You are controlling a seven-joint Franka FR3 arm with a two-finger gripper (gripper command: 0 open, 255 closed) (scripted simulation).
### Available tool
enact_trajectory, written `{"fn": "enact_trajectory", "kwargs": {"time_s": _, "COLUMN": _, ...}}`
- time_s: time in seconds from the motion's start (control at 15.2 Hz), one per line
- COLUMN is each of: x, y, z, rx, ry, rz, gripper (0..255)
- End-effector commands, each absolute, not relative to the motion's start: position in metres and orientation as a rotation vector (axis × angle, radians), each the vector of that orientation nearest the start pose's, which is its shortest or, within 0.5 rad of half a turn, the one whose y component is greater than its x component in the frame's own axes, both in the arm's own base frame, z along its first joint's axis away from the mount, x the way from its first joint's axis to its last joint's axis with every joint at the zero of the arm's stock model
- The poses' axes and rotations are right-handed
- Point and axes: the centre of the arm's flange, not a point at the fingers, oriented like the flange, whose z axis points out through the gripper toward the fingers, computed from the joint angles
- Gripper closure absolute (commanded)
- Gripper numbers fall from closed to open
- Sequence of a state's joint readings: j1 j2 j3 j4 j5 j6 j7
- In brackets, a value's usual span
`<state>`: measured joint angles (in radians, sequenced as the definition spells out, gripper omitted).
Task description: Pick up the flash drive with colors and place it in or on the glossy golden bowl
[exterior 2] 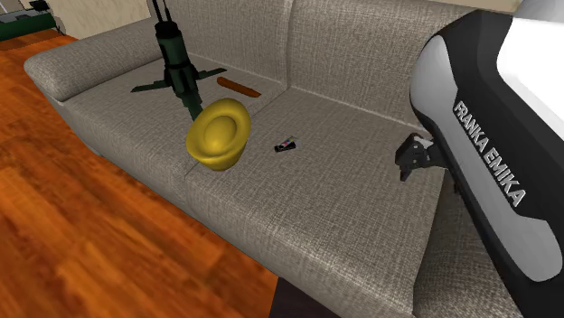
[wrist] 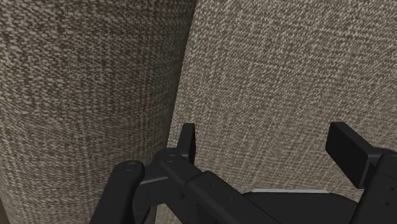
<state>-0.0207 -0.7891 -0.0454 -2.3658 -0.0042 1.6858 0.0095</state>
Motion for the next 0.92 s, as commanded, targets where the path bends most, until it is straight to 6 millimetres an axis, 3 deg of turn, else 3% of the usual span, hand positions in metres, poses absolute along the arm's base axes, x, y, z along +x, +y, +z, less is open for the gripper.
{"fn": "enact_trajectory", "kwargs": {"time_s": 0.0, "x": 0.317, "y": -0.026, "z": 0.597, "rx": -3.11, "ry": 0.099, "rz": -0.17, "gripper": 0}}
{"fn": "enact_trajectory", "kwargs": {"time_s": 0.86, "x": 0.42, "y": 0.11, "z": 0.548, "rx": -3.118, "ry": 0.212, "rz": -0.082, "gripper": 0}}
